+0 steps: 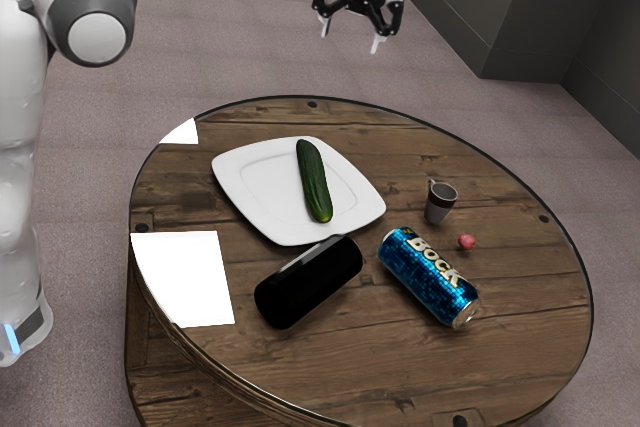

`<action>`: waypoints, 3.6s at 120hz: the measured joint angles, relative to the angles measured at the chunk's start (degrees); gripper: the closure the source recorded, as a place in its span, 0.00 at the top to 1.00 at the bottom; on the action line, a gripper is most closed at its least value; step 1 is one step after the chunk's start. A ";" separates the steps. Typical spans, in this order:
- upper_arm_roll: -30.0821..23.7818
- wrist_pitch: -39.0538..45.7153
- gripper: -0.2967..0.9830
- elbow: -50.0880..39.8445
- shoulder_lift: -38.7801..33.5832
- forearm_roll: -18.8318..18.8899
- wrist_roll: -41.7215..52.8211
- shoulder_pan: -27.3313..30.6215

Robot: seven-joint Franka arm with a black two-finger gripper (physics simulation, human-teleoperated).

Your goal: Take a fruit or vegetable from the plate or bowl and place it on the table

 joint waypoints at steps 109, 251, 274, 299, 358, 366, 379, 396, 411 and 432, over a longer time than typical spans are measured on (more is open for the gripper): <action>-3.45 34.93 0.77 -48.39 -14.84 3.55 -38.32 0.04; -5.13 44.09 0.77 -51.28 -8.04 3.66 -47.48 0.63; -5.12 44.43 0.76 -51.24 -7.29 3.65 -47.87 0.54; -5.04 44.69 0.53 -51.28 -7.19 3.65 -47.56 0.11; -4.56 42.95 0.42 -50.05 -12.60 3.65 -46.28 -0.03; -4.58 41.74 0.41 -47.23 -12.71 3.65 -46.18 0.48; -4.57 39.06 0.41 -38.89 -8.73 3.42 -45.93 1.01; -4.52 35.83 0.39 -29.88 -2.38 1.46 -45.04 2.85; -4.47 32.86 0.40 -24.89 0.33 0.14 -44.08 8.24; -4.49 27.79 0.39 -14.13 9.19 -1.01 -43.00 12.67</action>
